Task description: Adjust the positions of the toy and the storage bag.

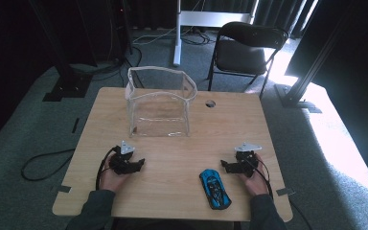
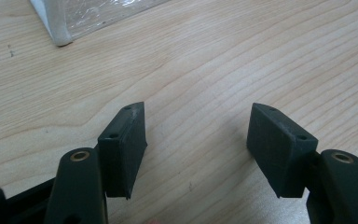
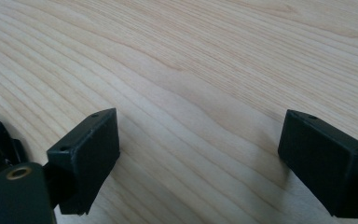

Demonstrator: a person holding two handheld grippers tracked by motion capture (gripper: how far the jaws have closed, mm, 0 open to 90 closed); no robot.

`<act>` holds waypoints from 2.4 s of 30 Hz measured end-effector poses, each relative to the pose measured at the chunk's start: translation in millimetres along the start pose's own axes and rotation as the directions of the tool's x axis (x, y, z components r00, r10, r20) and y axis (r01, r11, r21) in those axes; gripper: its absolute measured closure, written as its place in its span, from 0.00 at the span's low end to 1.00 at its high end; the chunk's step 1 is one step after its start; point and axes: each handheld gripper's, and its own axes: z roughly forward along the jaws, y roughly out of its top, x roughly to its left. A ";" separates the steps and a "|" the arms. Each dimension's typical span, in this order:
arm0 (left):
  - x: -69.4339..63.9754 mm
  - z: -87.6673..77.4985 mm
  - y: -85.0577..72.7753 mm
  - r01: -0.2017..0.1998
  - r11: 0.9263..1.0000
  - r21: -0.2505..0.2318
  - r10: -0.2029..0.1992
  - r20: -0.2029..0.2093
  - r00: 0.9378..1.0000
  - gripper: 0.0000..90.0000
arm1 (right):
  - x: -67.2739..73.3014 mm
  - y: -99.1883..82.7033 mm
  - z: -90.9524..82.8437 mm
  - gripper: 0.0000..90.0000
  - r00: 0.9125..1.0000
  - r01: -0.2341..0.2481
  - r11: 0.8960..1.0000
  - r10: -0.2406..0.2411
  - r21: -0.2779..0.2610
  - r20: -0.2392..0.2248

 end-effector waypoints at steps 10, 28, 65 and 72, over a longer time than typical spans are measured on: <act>0.7 0.1 -0.8 -0.006 1.000 -0.007 0.006 0.006 1.000 0.42 | 5.7 1.3 1.4 0.13 0.999 0.029 1.000 -0.029 0.000 -0.033; 9.3 -0.1 3.2 0.020 1.000 0.024 -0.020 -0.018 1.000 0.43 | 8.3 11.1 1.6 0.17 1.000 0.012 0.997 -0.011 0.074 -0.014; 29.3 10.1 17.3 0.022 0.997 0.075 -0.021 -0.017 1.000 0.30 | 20.6 104.1 24.3 0.64 0.977 0.073 0.996 -0.083 -0.061 -0.195; 31.3 11.6 15.3 0.026 0.999 0.045 -0.025 -0.020 0.999 0.31 | 27.4 116.5 36.0 0.71 0.974 0.114 0.991 -0.126 -0.075 -0.190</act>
